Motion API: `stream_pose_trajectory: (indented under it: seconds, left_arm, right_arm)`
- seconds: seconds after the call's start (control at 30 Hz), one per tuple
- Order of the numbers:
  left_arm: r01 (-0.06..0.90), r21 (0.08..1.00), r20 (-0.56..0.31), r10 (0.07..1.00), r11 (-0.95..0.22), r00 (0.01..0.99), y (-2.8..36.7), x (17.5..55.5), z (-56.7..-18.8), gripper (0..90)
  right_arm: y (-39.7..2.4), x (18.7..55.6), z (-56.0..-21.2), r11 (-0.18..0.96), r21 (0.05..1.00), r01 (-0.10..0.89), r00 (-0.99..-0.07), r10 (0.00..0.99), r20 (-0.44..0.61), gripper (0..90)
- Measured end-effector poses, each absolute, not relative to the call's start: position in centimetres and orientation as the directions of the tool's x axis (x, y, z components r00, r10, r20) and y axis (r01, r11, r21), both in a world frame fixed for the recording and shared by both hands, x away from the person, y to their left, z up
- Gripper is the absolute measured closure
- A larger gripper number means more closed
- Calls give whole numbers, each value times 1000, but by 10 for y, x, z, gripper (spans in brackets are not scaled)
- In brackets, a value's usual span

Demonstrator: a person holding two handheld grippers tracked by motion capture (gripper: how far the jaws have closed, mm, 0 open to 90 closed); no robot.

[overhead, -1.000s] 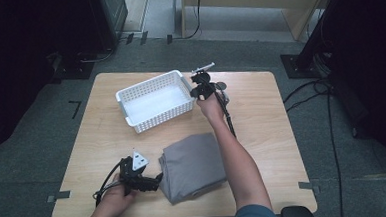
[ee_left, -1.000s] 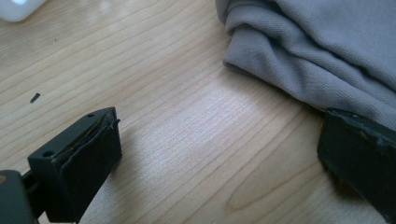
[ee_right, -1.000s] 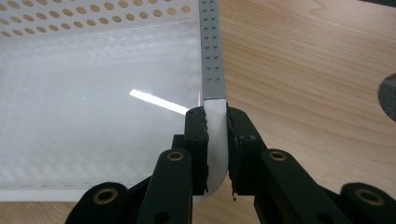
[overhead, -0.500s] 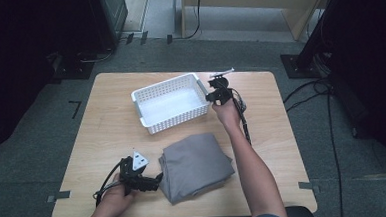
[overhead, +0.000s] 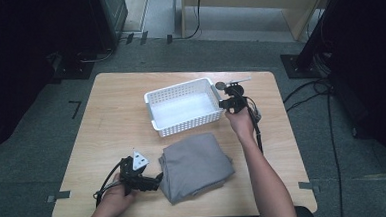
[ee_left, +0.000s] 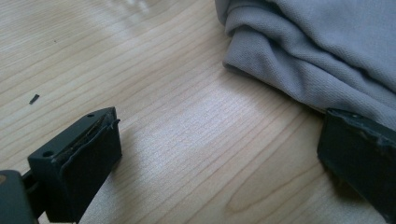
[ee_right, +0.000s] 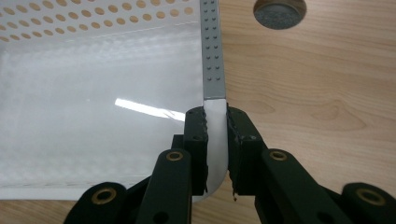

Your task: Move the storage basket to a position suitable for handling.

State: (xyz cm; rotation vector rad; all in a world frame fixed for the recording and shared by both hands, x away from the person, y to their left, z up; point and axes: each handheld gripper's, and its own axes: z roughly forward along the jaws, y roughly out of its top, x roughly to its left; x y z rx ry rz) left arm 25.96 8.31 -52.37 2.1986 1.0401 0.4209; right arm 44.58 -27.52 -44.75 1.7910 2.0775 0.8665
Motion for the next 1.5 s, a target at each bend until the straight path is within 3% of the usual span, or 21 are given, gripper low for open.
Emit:
stream_pose_trajectory:
  seconds: [0.23,0.47,0.7,1.1,1.5]
  left_arm:
    - [563,683,7,776,-465,631,83,260,-524,0]
    - [563,683,7,776,-465,631,83,260,-524,0]
    - [563,683,7,776,-464,631,83,260,-524,0]
    - [564,683,7,776,-464,631,83,260,-524,0]
    - [563,683,7,776,-465,631,83,260,-524,0]
  right_arm:
    - [-289,434,-448,35,594,804,-177,967,183,794]
    - [-297,425,-447,38,607,794,-200,959,202,672]
    - [-304,409,-436,36,636,771,-227,948,222,674]
    - [-283,372,-436,86,671,737,-369,882,292,794]
    - [-239,356,-456,163,698,698,-469,840,273,900]
